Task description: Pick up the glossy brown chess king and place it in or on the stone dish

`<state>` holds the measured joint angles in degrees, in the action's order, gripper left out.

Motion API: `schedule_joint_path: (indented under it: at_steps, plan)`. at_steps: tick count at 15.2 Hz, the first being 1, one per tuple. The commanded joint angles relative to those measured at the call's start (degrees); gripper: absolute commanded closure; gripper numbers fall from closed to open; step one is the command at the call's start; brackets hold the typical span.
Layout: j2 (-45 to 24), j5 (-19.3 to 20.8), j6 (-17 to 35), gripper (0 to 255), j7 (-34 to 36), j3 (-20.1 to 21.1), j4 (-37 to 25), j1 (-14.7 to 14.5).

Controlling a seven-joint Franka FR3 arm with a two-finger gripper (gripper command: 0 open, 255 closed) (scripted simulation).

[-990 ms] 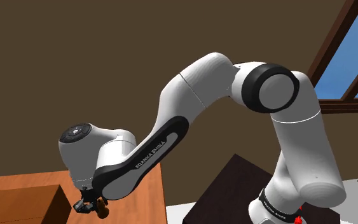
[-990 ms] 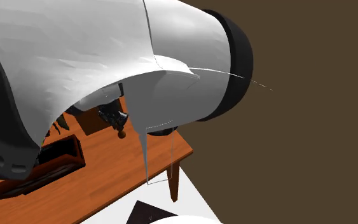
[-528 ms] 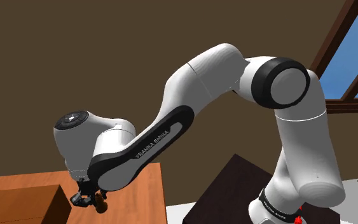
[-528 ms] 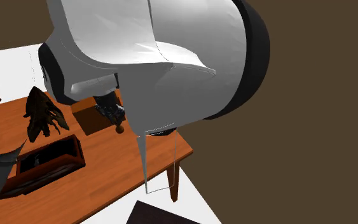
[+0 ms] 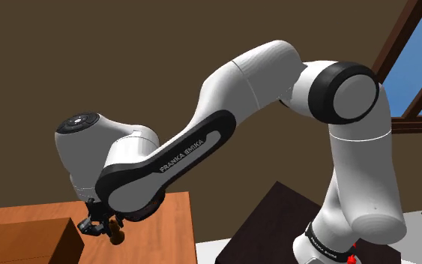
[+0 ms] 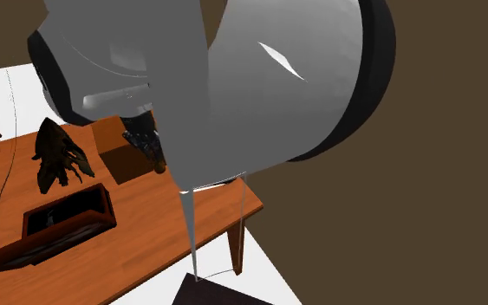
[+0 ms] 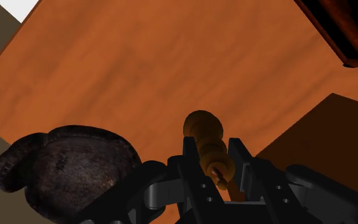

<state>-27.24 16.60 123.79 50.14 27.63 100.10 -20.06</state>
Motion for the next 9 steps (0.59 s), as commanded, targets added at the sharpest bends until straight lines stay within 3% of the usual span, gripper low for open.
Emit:
schedule_joint_path:
  at_steps: [1,9]
  plan:
    - [0.8,-0.5,-1.3,255,-0.4,0.3,-0.6,0.2]
    - [3.2,-2.1,-5.7,255,-1.5,1.1,-2.9,0.7]
